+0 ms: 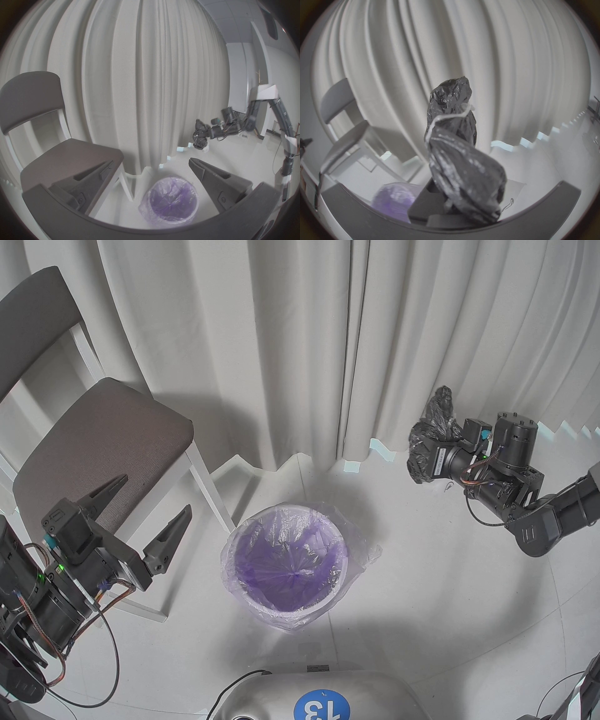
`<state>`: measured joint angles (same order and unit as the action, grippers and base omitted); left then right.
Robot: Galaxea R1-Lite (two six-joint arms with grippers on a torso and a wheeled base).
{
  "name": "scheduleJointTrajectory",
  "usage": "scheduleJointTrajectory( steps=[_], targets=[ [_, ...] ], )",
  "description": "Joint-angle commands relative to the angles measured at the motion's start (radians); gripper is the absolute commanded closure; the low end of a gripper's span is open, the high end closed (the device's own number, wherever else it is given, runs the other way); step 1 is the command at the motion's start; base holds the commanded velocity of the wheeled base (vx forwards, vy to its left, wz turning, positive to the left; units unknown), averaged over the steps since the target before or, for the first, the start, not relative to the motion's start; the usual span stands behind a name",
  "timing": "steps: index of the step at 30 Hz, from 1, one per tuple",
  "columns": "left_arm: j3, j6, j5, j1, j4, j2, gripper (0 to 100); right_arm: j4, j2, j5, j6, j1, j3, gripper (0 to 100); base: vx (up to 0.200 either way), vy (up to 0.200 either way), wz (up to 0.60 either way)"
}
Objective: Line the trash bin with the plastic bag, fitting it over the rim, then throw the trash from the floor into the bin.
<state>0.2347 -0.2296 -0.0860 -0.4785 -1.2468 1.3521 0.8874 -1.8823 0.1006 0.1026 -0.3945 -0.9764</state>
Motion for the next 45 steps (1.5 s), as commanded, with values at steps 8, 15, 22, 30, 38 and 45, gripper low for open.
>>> scheduleJointTrajectory(
  steps=[8,15,22,30,38,45],
  targets=[
    [-0.031,-0.146,-0.057,0.123,-0.002,-0.019,0,-0.027,-0.049,0.039,-0.073,-0.268,0.005,100,0.000,0.000,0.00],
    [-0.043,-0.220,-0.051,0.222,-0.003,-0.038,0,-0.019,-0.193,0.057,-0.073,-0.346,-0.061,100,0.000,0.000,0.00],
    [-0.043,-0.220,-0.044,0.238,-0.003,-0.057,0,-0.022,-0.342,0.059,-0.072,-0.382,-0.168,100,0.000,0.000,0.00],
    [-0.041,-0.220,-0.043,0.238,-0.003,-0.051,0,-0.021,-0.457,0.056,-0.070,-0.419,-0.223,100,0.000,0.000,0.00],
    [-0.043,-0.220,-0.043,0.258,-0.003,-0.051,0,-0.016,-0.569,0.057,-0.061,-0.419,-0.266,100,0.000,0.000,0.00],
    [-0.043,-0.218,-0.040,0.271,-0.003,-0.042,0,0.018,-0.643,0.059,-0.061,-0.405,-0.297,100,0.000,0.000,0.00]
  ],
)
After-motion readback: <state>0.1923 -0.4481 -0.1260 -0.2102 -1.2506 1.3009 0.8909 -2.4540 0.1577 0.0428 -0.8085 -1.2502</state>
